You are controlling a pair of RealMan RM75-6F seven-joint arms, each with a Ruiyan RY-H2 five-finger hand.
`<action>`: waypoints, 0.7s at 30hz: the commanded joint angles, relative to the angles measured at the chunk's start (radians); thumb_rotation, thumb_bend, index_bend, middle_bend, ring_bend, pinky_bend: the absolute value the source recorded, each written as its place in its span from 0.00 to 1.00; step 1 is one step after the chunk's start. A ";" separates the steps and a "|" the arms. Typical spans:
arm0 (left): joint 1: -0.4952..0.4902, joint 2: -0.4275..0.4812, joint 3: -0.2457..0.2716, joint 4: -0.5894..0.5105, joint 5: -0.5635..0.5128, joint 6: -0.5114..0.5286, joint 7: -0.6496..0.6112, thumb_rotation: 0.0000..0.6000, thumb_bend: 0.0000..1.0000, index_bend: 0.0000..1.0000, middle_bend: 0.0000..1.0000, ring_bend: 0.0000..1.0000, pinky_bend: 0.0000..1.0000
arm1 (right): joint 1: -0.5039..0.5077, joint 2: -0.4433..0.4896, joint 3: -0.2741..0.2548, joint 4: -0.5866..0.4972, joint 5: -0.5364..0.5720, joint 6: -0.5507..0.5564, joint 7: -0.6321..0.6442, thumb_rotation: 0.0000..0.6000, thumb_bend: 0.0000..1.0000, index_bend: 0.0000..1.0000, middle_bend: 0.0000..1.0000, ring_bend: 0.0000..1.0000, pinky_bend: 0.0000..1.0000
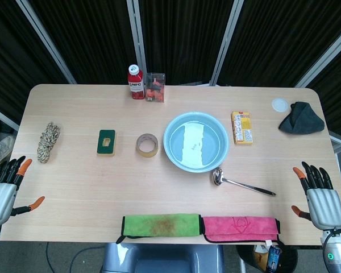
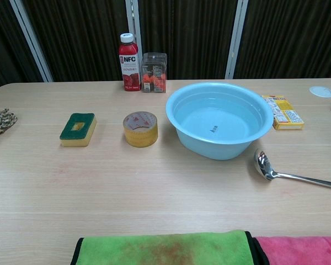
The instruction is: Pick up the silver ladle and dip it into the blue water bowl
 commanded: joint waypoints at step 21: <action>-0.025 0.015 0.002 0.015 0.017 -0.031 -0.095 0.62 0.19 0.00 0.00 0.00 0.00 | 0.183 -0.181 0.037 0.160 0.068 -0.281 0.011 1.00 0.18 0.42 0.00 0.00 0.00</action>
